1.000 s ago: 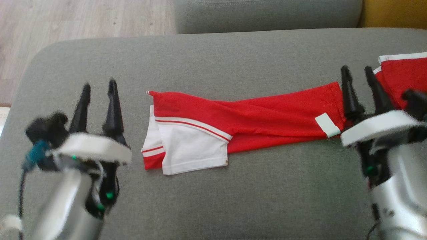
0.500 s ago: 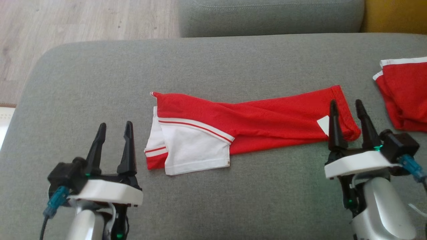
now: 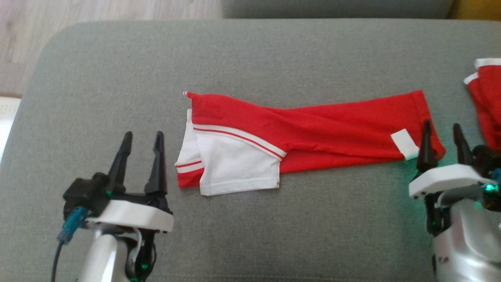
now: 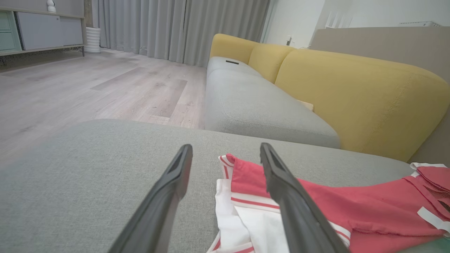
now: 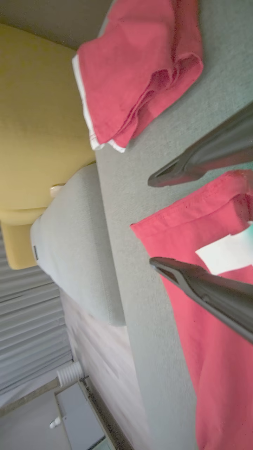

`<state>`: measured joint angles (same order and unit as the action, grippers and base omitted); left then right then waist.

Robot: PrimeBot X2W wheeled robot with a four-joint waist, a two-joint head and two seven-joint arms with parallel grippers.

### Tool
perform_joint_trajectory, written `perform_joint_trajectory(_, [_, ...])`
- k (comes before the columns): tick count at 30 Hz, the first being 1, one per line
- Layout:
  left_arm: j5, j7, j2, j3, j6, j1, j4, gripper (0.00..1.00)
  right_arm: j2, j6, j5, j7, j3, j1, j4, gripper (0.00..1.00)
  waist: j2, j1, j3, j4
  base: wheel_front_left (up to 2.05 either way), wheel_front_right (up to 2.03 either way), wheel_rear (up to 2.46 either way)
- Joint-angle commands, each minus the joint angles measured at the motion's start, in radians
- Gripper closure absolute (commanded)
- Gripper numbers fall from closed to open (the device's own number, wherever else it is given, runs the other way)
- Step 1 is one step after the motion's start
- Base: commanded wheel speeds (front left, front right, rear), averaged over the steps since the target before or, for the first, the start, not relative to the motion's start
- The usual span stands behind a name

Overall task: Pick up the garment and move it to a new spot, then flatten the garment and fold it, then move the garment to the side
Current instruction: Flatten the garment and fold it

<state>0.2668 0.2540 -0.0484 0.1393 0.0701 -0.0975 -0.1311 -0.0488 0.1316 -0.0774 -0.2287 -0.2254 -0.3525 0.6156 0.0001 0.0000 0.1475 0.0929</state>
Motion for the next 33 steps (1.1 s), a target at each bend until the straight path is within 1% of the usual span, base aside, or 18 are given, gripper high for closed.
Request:
perform_joint_trajectory(1, [0.003, 0.008, -0.002, -0.022, -0.001, -0.045, 0.029, 0.0, -0.002, -0.001, 0.01, 0.0, 0.01, -0.048, -0.007, 0.0, -0.0001, 0.0, 0.016, 0.011, 0.0, 0.0, 0.0])
perform_joint_trajectory(6, [0.011, 0.008, -0.002, -0.004, -0.002, -0.062, 0.028, 0.0, -0.002, -0.001, 0.054, 0.023, -0.089, -0.129, 0.171, 0.0, -0.0001, 0.0, 0.043, 0.022, 0.0, 0.0, 0.0])
perform_joint_trajectory(11, [0.015, 0.008, -0.002, 0.002, -0.007, -0.07, 0.029, 0.0, -0.002, -0.001, 0.102, 0.02, -0.17, -0.188, 0.331, 0.0, -0.0001, 0.0, 0.06, 0.025, 0.0, 0.0, 0.0])
perform_joint_trajectory(14, [0.014, 0.008, -0.002, 0.004, -0.007, -0.073, 0.027, 0.0, -0.001, -0.001, 0.103, 0.019, -0.187, -0.22, 0.433, 0.0, -0.0001, 0.0, 0.065, 0.024, 0.0, 0.0, 0.0])
perform_joint_trajectory(18, [0.016, 0.008, -0.002, 0.006, -0.007, -0.077, 0.022, 0.0, -0.001, -0.001, 0.1, 0.01, -0.181, -0.261, 0.545, 0.0, -0.0001, 0.0, 0.067, 0.021, 0.0, 0.0, 0.0])
perform_joint_trajectory(19, [0.016, 0.008, -0.002, 0.006, -0.008, -0.078, 0.021, 0.0, -0.001, -0.001, 0.096, 0.006, -0.176, -0.272, 0.567, 0.46, -0.0001, 0.0, 0.066, 0.019, 0.0, 0.0, 0.0])
perform_joint_trajectory(20, [0.016, 0.008, -0.002, 0.006, -0.008, -0.078, 0.02, 0.0, -0.001, -0.001, 0.092, 0.0, -0.173, -0.282, 0.58, 1.0, -0.0001, 0.0, 0.064, 0.018, 0.0, 0.0, 0.0])
perform_joint_trajectory(23, [0.018, 0.008, -0.002, 0.004, -0.01, -0.075, 0.016, 0.0, -0.001, -0.001, 0.099, -0.015, -0.182, -0.294, 0.588, 1.0, -0.0001, 0.0, 0.054, 0.011, 0.0, 0.0, 0.0])
perform_joint_trajectory(26, [0.021, 0.008, -0.002, 0.0, -0.01, -0.07, 0.015, 0.0, -0.01, -0.001, 0.132, -0.024, -0.228, -0.288, 0.548, 1.0, -0.0001, 0.0, 0.043, 0.005, 0.0, 0.0, 0.0])
perform_joint_trajectory(29, [0.024, 0.008, -0.002, -0.003, -0.009, -0.066, 0.015, 0.0, -0.038, -0.001, 0.162, -0.027, -0.31, -0.278, 0.499, 1.0, -0.0001, 0.0, 0.03, 0.002, 0.0, 0.0, 0.0])
perform_joint_trajectory(33, [0.028, 0.008, -0.002, -0.007, -0.009, -0.06, 0.014, 0.0, -0.064, -0.001, 0.233, -0.027, -0.443, -0.256, 0.413, 1.0, -0.0001, 0.0, 0.012, 0.001, 0.0, 0.0, 0.0])
